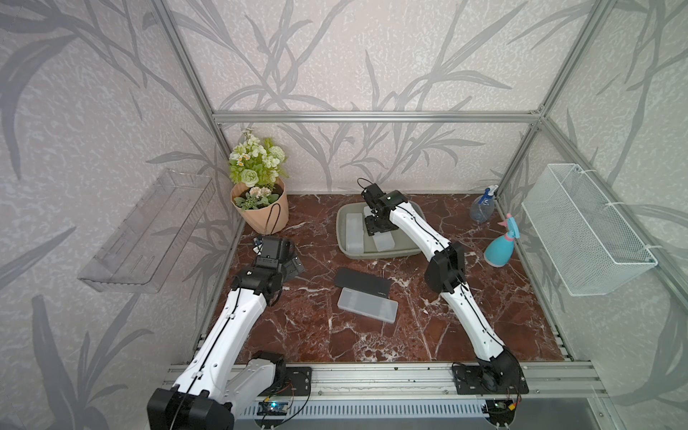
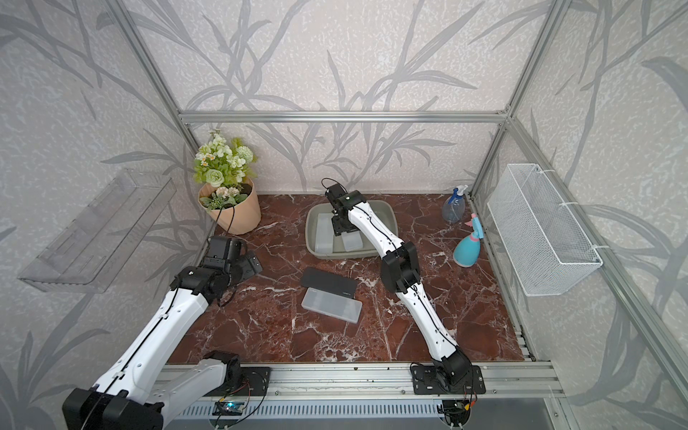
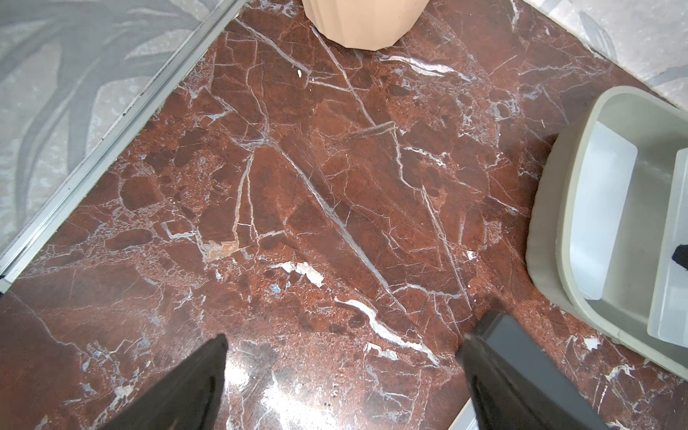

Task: Put the pencil case into the storage box
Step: Place the pencil case at the storage box.

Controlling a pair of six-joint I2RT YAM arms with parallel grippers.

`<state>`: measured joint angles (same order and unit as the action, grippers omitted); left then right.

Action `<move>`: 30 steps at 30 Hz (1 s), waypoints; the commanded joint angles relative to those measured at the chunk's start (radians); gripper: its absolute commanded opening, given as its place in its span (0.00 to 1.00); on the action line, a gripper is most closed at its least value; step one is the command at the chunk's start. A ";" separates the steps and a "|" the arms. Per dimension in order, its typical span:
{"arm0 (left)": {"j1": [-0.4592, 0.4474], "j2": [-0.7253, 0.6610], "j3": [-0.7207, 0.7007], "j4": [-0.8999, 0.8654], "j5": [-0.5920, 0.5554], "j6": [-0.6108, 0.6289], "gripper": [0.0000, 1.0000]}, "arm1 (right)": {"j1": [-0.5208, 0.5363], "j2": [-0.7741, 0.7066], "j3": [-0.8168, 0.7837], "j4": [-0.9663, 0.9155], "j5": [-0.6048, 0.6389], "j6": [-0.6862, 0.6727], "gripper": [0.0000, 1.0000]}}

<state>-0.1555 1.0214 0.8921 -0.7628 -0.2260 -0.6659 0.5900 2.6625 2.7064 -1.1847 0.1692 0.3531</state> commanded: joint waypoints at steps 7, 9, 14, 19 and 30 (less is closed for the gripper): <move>0.007 0.012 0.034 -0.001 -0.003 0.012 1.00 | -0.018 0.071 0.027 0.022 -0.042 0.064 0.75; 0.007 0.015 0.034 -0.002 -0.001 0.014 1.00 | -0.023 0.079 0.034 0.029 -0.056 0.068 0.77; 0.007 0.018 0.034 0.002 -0.001 0.017 1.00 | -0.025 0.078 0.053 0.049 -0.078 0.060 0.86; 0.007 0.022 0.037 0.007 -0.002 0.019 1.00 | -0.027 -0.005 0.014 0.073 -0.075 0.041 0.94; 0.008 0.014 0.016 0.009 -0.007 0.023 1.00 | -0.106 -0.161 -0.245 0.075 -0.164 0.050 0.28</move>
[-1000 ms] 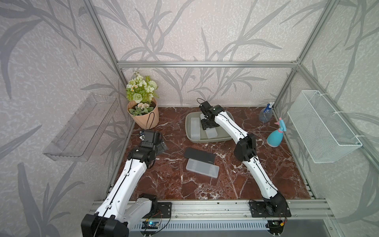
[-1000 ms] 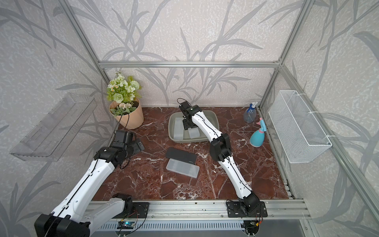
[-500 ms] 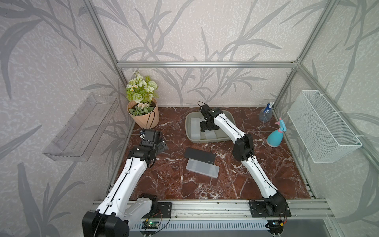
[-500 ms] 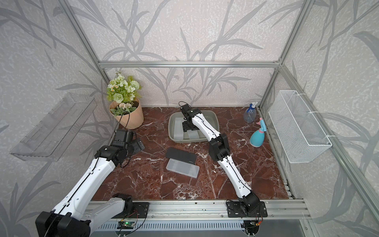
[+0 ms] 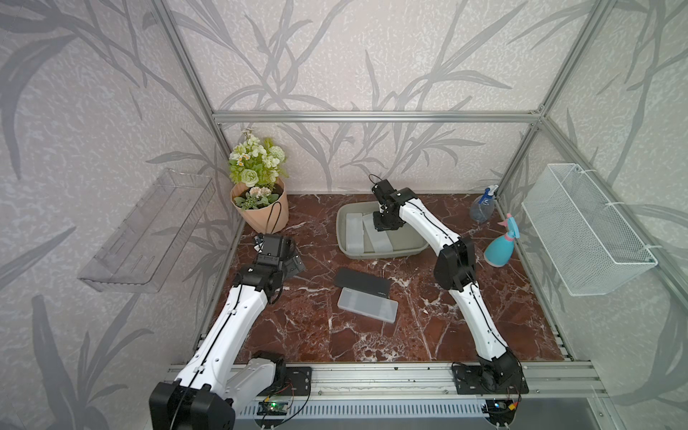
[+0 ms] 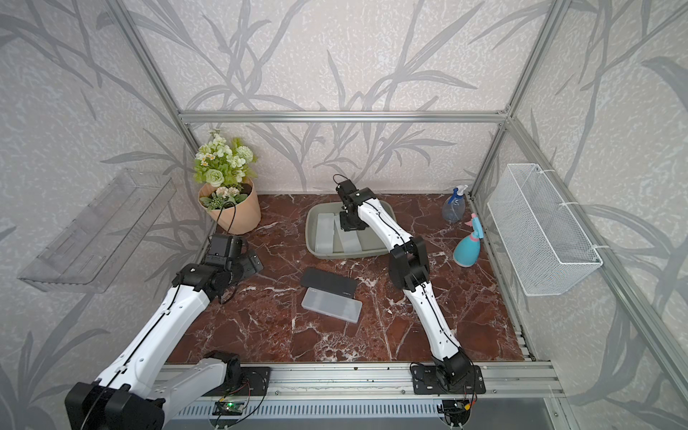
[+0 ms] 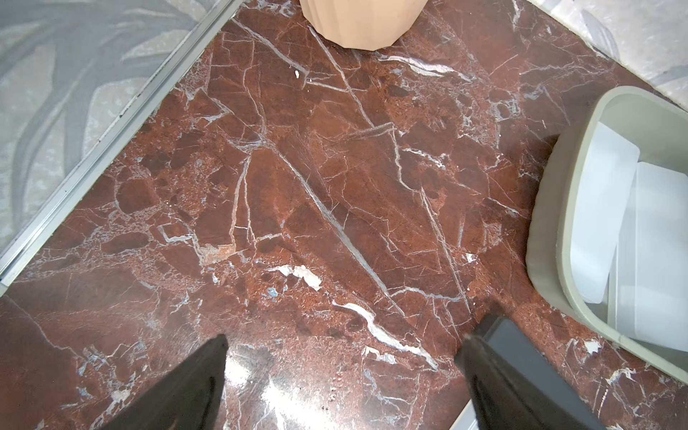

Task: Put the pencil case into the storage box
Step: Place the pencil case at the storage box.

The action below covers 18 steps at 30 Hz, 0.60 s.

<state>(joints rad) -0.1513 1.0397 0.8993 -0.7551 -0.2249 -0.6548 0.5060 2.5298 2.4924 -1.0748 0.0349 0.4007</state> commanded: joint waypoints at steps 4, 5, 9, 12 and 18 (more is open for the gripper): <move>0.004 0.003 0.004 0.009 -0.003 0.011 1.00 | -0.022 -0.037 -0.082 -0.019 -0.037 -0.005 0.28; 0.004 0.005 0.003 0.011 0.000 0.011 1.00 | -0.021 -0.031 -0.084 -0.019 -0.043 -0.003 0.28; 0.005 0.015 0.003 0.019 0.005 0.008 1.00 | -0.021 0.009 -0.049 -0.047 -0.072 0.000 0.28; 0.006 0.020 0.005 0.020 0.004 0.008 1.00 | -0.016 0.023 -0.046 -0.051 -0.081 -0.001 0.28; 0.006 0.023 0.004 0.022 0.005 0.009 1.00 | -0.017 0.017 -0.073 -0.032 -0.087 -0.004 0.29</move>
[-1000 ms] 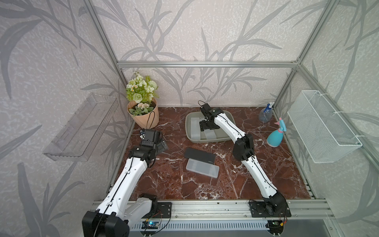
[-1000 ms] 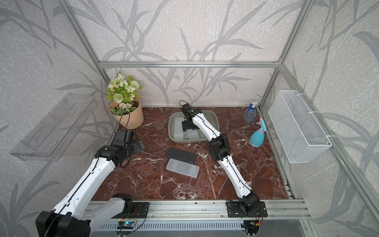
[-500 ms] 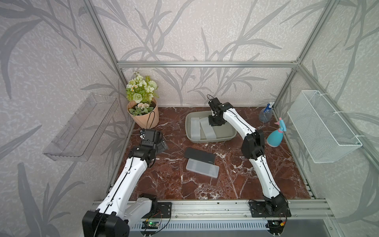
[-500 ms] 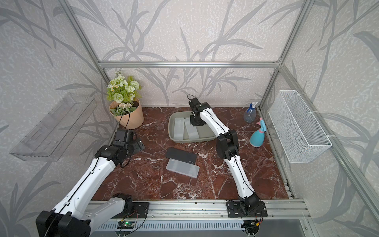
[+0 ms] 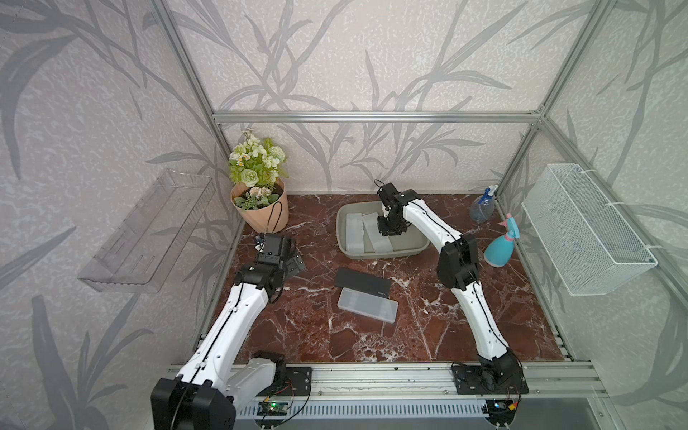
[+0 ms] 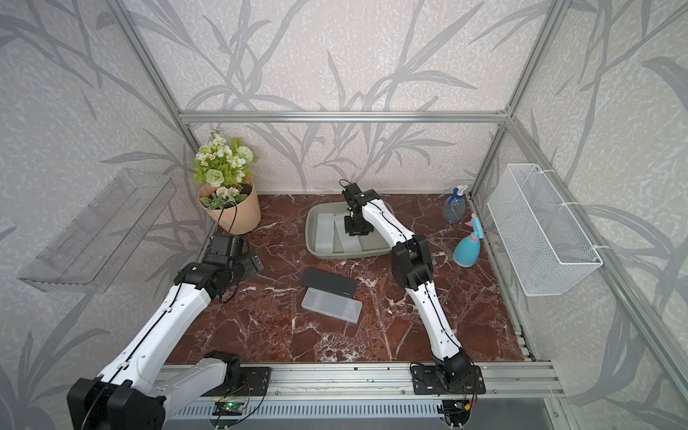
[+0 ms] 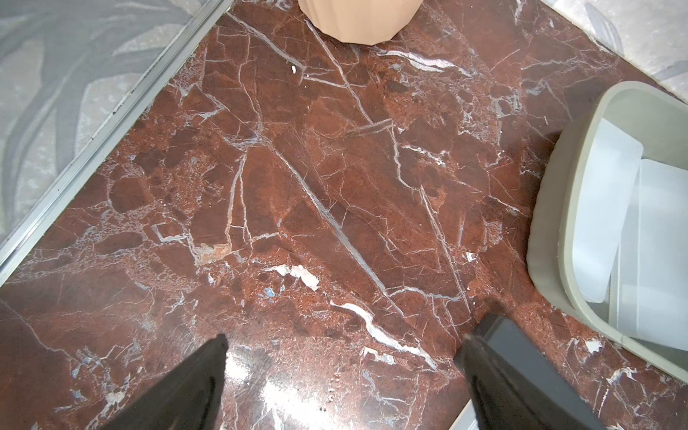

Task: Put the pencil case into the storage box
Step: Place the pencil case at the storage box, then pick up the pencil case from the center of the board.

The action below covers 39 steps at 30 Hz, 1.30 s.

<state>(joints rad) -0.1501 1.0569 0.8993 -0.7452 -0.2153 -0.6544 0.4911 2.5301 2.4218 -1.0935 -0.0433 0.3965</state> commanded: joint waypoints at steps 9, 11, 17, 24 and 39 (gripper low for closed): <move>0.005 0.015 0.015 0.014 0.007 0.007 1.00 | -0.002 0.079 0.010 -0.058 -0.013 0.001 0.29; 0.005 0.015 0.015 0.014 0.011 0.007 1.00 | -0.003 0.078 0.005 -0.059 -0.019 -0.002 0.29; -0.004 0.010 0.011 0.080 0.144 0.081 1.00 | -0.003 -0.071 -0.086 0.045 -0.001 -0.018 0.42; -0.274 0.126 0.113 0.061 0.136 0.327 1.00 | -0.011 -0.414 -0.313 0.247 0.131 -0.020 0.61; -0.620 0.197 0.100 0.104 0.145 0.834 1.00 | -0.162 -1.028 -0.997 0.331 0.230 -0.041 0.69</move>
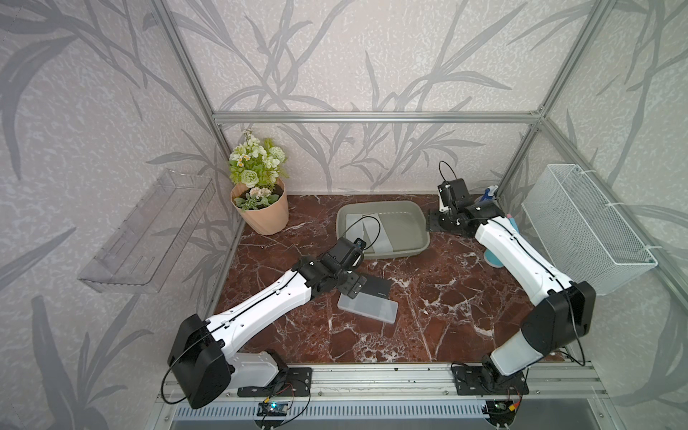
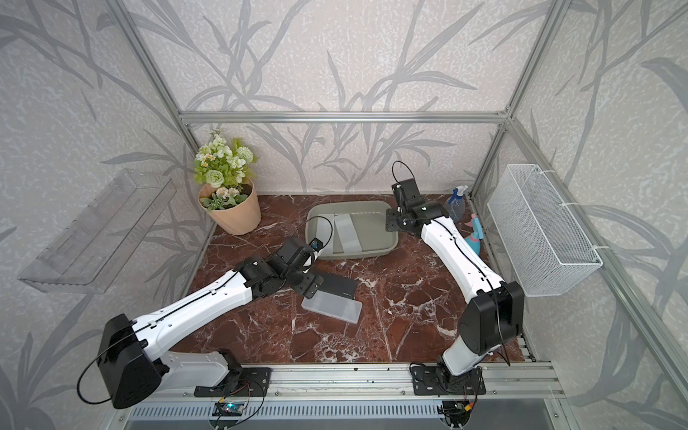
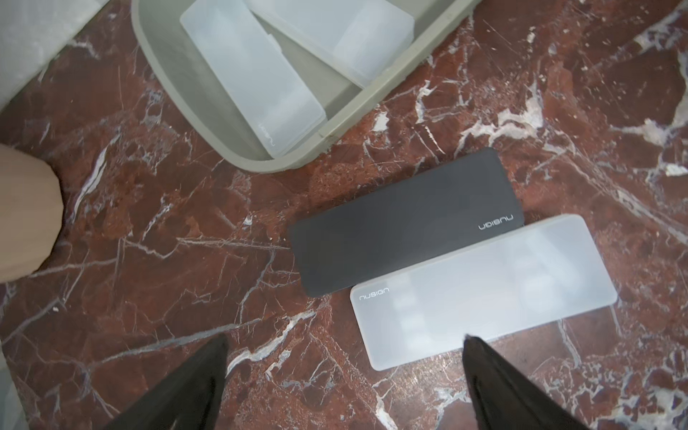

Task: Put the pencil case into the storage box
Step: Pick up the pencil case from the center of the board.

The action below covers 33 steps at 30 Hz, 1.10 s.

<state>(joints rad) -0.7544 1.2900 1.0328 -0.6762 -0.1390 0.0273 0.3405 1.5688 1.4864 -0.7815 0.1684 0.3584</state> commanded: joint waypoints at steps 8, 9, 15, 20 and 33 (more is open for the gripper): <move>-0.122 0.046 -0.096 0.028 0.241 0.292 1.00 | -0.022 -0.196 -0.227 0.009 0.016 0.033 0.69; -0.127 0.071 -0.092 0.021 0.248 0.308 1.00 | -0.021 -0.207 -0.239 0.008 0.014 0.039 0.69; -0.141 0.205 -0.056 0.034 0.229 0.423 1.00 | -0.022 -0.243 -0.278 0.005 0.012 0.050 0.69; -0.142 0.279 -0.053 0.058 0.174 0.505 1.00 | -0.021 -0.254 -0.284 -0.002 0.011 0.050 0.70; -0.122 0.368 -0.033 0.104 0.200 0.580 1.00 | -0.024 -0.268 -0.293 -0.012 0.022 0.044 0.71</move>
<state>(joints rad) -0.8845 1.6299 0.9688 -0.5846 0.0448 0.5766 0.3206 1.3224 1.2037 -0.7830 0.1757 0.3965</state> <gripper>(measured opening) 0.999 0.705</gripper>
